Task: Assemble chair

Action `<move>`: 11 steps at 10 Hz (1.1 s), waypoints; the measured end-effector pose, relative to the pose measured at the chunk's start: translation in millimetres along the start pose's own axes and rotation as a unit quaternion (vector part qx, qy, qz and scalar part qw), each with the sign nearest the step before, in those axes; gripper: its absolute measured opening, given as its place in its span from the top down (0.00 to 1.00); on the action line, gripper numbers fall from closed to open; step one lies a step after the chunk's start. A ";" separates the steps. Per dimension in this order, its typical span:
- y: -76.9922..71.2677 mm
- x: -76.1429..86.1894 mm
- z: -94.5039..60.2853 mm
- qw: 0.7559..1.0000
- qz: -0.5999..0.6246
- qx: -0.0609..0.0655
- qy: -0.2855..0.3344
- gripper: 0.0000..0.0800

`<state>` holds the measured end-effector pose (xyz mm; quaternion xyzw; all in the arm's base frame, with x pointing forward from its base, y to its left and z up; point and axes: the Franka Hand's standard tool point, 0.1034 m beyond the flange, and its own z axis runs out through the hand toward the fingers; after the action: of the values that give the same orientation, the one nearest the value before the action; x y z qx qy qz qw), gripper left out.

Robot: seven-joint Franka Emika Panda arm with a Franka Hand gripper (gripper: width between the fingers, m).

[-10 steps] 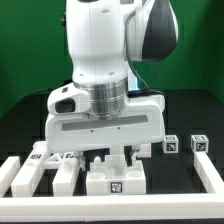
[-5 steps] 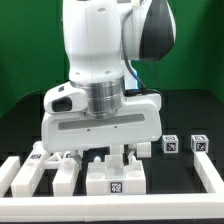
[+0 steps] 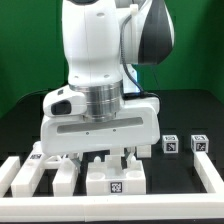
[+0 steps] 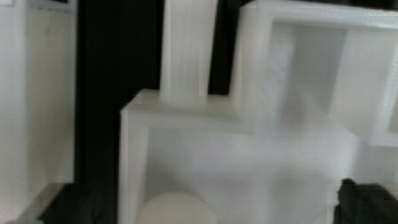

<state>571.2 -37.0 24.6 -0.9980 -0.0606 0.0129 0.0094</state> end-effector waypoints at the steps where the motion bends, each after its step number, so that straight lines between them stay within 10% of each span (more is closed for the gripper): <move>1: -0.1 0.0 0.0 1.000 0.000 0.000 0.000 0.51; 2: -0.1 0.0 0.0 1.000 0.000 0.000 0.000 0.51; 4: -0.1 0.0 0.0 1.000 0.000 0.000 0.000 0.90; 11: -0.1 0.0 0.0 1.000 0.000 0.000 0.000 0.97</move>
Offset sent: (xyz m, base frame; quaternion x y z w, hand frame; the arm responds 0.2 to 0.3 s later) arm 0.0000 0.0000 0.0000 0.0000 0.0000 0.0000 1.0000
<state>571.2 -36.9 24.5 -0.9980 -0.0608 0.0129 0.0094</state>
